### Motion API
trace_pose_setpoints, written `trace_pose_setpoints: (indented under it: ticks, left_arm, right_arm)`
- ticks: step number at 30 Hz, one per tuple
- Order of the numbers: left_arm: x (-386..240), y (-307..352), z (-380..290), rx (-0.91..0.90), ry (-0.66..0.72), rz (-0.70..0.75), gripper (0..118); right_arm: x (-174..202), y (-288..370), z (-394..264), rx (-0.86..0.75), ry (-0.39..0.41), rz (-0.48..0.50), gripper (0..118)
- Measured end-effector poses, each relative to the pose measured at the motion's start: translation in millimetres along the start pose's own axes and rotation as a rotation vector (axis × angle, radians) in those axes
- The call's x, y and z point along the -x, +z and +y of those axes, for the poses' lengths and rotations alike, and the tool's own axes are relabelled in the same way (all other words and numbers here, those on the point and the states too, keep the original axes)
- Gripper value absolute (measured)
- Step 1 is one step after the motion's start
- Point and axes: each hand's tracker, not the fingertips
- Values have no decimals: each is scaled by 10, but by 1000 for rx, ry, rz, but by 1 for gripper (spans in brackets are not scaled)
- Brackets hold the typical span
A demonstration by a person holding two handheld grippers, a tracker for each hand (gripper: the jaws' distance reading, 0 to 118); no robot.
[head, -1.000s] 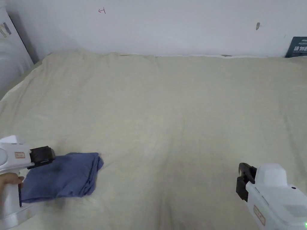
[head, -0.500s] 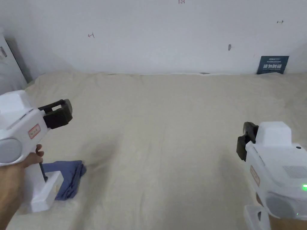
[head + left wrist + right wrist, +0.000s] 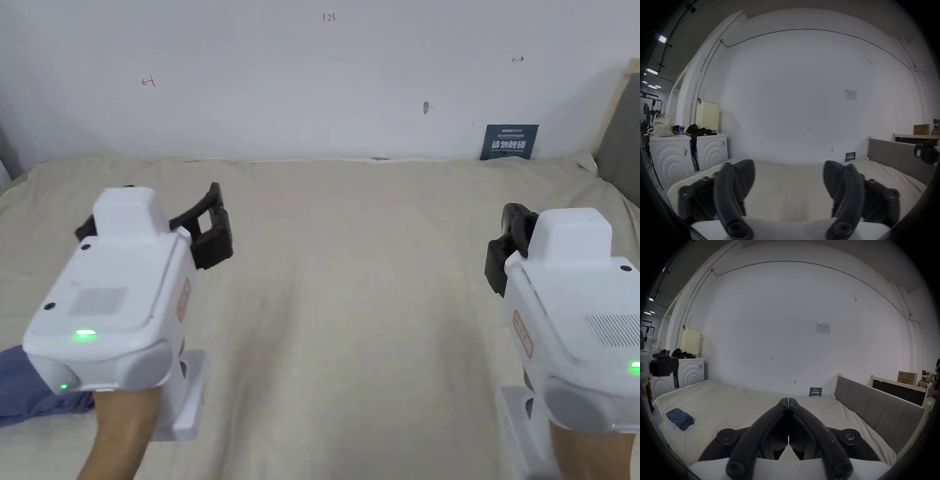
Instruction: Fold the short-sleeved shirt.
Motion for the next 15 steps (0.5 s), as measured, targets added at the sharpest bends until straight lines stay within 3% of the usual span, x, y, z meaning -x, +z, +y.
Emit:
trace_pose_setpoints:
  ticks: [2, 3, 4, 15]
  left_arm:
    - [-118, -5, -98, 18, 3, -74, 54]
    - [-159, -9, -147, 27, 18, -80, 33]
    - [-194, -16, -186, 35, 20, -80, 0]
    - [-380, 65, -240, 57, -2, -127, 0]
  right_arm:
    - [-40, 32, -3, -4, -1, -11, 2]
    - [-55, 44, -8, -5, -2, -14, 2]
    - [-67, 56, -13, -5, -3, -15, 2]
    - [-148, 131, -54, -4, -14, -37, 2]
